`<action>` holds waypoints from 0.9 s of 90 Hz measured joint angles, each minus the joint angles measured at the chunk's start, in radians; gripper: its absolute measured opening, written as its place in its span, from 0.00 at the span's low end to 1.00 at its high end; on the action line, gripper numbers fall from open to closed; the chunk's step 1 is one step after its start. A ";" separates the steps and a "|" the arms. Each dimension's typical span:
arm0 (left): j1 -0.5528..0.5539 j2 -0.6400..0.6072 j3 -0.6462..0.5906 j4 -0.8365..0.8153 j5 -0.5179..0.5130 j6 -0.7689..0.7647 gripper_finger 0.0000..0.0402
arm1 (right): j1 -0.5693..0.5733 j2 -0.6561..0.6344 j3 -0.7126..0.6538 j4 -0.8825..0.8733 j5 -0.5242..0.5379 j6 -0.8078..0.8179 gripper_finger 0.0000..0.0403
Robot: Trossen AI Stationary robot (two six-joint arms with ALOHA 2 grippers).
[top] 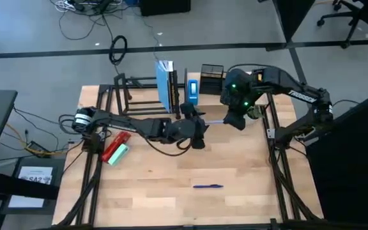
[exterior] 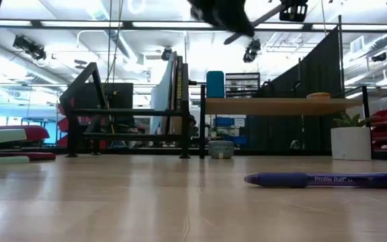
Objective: Stock shelves
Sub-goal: Put the purple ball pen into the pen organizer on the shelf
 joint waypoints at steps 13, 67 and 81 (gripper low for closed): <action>0.015 0.020 0.001 -0.009 0.006 -0.046 0.46 | 0.001 0.000 0.000 -0.002 -0.002 -0.016 0.00; -0.004 0.018 0.000 -0.072 0.021 -0.257 0.01 | 0.001 -0.008 0.012 0.064 0.045 -0.144 0.16; -0.004 0.017 0.000 -0.083 0.018 -0.329 0.01 | -0.008 -0.044 0.012 0.082 0.048 -0.207 0.33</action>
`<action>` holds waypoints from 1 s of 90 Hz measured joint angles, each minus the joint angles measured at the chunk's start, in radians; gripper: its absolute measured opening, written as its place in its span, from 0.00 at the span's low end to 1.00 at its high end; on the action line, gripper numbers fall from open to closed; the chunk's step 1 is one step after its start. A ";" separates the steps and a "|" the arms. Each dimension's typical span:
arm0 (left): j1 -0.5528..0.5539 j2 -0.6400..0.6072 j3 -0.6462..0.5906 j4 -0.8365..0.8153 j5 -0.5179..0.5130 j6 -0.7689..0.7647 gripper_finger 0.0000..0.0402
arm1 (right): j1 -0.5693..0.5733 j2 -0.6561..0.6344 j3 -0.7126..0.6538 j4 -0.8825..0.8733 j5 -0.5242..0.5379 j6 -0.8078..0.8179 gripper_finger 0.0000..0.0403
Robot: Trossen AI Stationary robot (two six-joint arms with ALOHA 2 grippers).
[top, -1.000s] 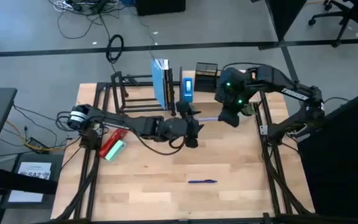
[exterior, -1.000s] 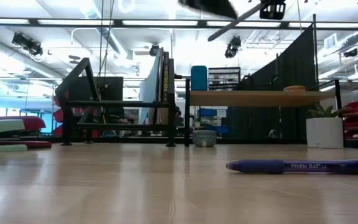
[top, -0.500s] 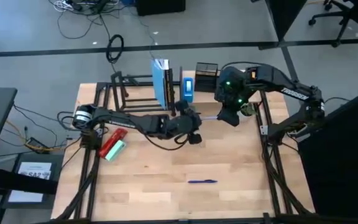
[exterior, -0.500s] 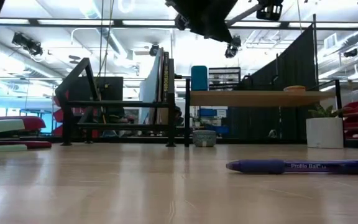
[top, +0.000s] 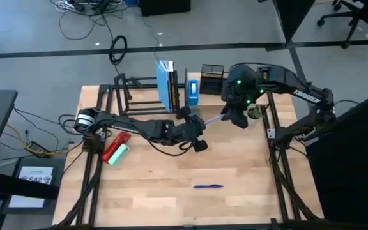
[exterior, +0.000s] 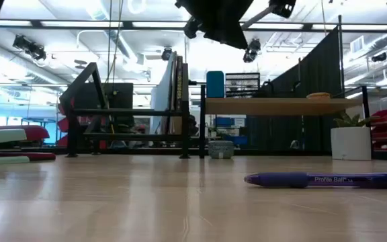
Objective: Stock shelves
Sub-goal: Put the purple ball pen into the pen organizer on the shelf
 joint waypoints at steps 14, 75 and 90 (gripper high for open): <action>0.000 0.000 0.000 0.001 -0.014 -0.067 0.01 | -0.001 -0.088 -0.062 0.014 0.084 -0.003 0.46; -0.013 -0.008 0.000 0.200 0.009 -0.030 0.01 | 0.214 -0.466 -1.269 2.049 0.369 0.373 0.48; -0.014 -0.008 0.000 0.221 0.026 -0.030 0.01 | 0.232 -0.386 -1.242 2.081 0.383 0.358 0.38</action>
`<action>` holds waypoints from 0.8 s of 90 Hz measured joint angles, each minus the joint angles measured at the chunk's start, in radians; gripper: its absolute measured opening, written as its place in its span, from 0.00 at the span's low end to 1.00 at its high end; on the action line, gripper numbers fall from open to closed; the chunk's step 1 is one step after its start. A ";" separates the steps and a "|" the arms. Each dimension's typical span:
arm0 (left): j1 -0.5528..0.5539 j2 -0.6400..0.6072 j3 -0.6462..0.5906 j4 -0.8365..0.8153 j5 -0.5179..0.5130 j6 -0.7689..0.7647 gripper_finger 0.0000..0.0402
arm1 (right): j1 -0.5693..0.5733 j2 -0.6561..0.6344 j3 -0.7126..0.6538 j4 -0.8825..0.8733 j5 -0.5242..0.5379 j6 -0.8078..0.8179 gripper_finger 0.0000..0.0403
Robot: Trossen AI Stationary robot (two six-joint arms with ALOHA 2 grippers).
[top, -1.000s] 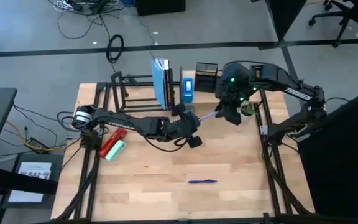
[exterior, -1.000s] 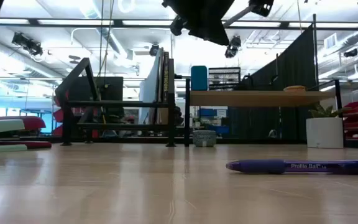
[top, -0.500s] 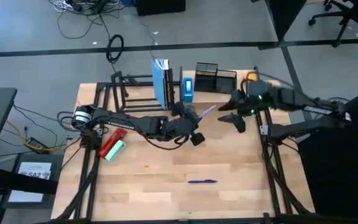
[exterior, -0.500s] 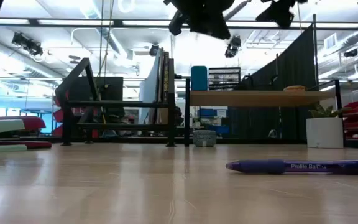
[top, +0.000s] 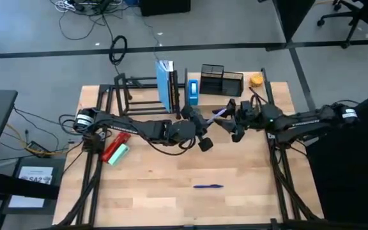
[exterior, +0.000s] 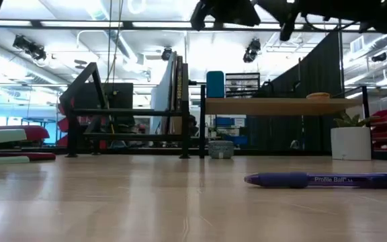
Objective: Stock shelves
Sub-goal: Put the purple ball pen into the pen organizer on the shelf
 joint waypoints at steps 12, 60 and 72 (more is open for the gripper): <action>0.000 0.000 0.000 -0.001 0.001 -0.001 0.01 | 0.010 0.018 0.034 0.004 0.008 -0.042 0.20; -0.029 0.000 0.001 -0.106 -0.128 0.131 0.38 | -0.128 -0.024 0.491 -0.805 0.136 -0.253 0.00; -0.038 0.000 0.000 -0.153 -0.171 0.131 0.45 | -0.261 0.012 0.592 -0.863 0.103 -0.325 0.00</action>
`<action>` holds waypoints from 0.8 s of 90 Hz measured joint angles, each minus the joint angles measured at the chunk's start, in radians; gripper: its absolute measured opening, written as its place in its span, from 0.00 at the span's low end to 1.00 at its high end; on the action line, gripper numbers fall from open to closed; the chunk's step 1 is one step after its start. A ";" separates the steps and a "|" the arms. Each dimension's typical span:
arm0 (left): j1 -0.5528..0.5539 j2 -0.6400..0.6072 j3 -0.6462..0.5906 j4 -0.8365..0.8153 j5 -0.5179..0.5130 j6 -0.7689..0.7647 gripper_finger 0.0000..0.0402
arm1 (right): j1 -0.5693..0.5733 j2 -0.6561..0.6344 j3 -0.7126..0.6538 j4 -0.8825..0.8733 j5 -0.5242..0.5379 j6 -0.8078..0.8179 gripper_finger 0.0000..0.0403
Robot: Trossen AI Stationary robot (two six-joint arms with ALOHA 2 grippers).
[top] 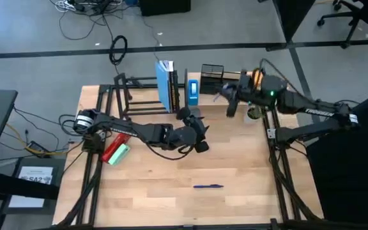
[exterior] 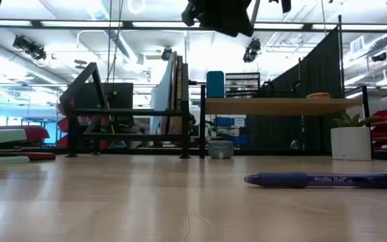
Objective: Stock shelves
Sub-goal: Put the purple ball pen into the pen organizer on the shelf
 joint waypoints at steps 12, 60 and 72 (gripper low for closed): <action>-0.018 0.000 0.000 -0.029 -0.009 -0.002 0.47 | -0.206 0.059 0.055 0.003 -0.148 -0.025 0.00; -0.031 0.000 0.000 -0.040 -0.013 -0.029 0.47 | -0.616 0.432 0.208 -0.015 -0.451 0.029 0.00; -0.034 0.000 0.000 -0.040 -0.014 -0.038 0.47 | -0.630 0.439 0.208 -0.075 -0.450 0.032 0.01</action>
